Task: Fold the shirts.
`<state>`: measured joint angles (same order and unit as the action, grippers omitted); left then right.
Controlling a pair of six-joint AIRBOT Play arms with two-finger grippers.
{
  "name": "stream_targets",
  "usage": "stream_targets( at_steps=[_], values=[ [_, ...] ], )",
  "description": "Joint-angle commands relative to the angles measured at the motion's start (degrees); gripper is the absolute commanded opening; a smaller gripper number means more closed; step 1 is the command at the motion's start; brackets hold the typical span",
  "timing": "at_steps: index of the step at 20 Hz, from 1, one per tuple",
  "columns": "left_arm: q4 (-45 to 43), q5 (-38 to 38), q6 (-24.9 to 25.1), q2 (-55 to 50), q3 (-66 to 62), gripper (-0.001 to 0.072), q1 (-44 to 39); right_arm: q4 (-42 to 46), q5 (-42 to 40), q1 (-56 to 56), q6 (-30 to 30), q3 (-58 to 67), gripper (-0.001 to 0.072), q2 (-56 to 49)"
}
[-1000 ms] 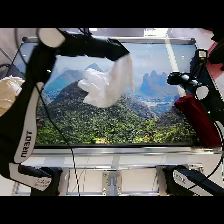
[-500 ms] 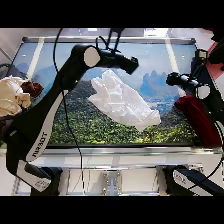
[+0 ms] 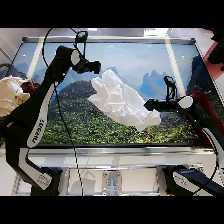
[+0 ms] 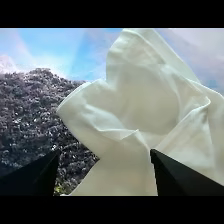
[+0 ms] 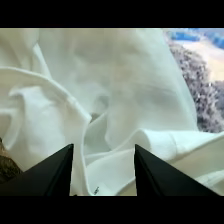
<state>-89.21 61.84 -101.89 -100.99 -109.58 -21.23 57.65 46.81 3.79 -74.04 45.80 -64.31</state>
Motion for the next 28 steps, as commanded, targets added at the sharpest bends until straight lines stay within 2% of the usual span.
stream_targets(
  at_steps=[1,2,4,11,15,22,24,25,27,28],
  values=[
    [0.8,-0.9,1.9,-1.3,0.5,0.0655,1.7,-5.6,2.5,2.1,9.0,-1.8,0.0454,-0.2],
    [0.8,-1.9,1.9,-1.4,0.5,0.0655,1.6,-7.9,0.9,3.1,11.7,-1.8,0.046,-0.7],
    [0.8,-2.4,1.9,-1.4,0.5,0.0656,1.6,-10.2,-1.3,4.7,13.1,-1.8,0.0474,-3.2],
    [0.7,-0.3,2.7,-1.4,0.5,0.0655,1.6,-9.8,-5.5,5.0,21.7,0.9,0.0502,-12.9],
    [0.8,-0.5,2.7,-1.4,0.5,0.0655,1.6,-8.2,-6.4,4.9,22.0,7.9,0.0501,-16.1],
    [0.7,2.0,2.8,-1.4,0.5,0.0655,1.6,-7.5,4.2,4.9,21.0,9.7,0.0499,-19.4],
    [0.7,1.8,2.8,-1.4,0.5,0.0655,1.6,-7.5,5.1,5.0,21.6,9.6,0.0497,-19.5],
    [0.7,1.6,2.7,-1.4,0.5,0.0655,1.6,-7.5,5.0,5.0,21.6,9.7,0.0454,-19.6],
    [0.7,1.3,2.7,-1.4,0.5,0.0655,1.6,-7.8,4.9,5.0,21.6,9.7,0.0293,-21.0],
    [0.7,1.2,2.8,-1.4,0.5,0.0655,1.6,-8.0,4.8,5.0,21.6,9.7,0.0177,-22.2]
  ],
)
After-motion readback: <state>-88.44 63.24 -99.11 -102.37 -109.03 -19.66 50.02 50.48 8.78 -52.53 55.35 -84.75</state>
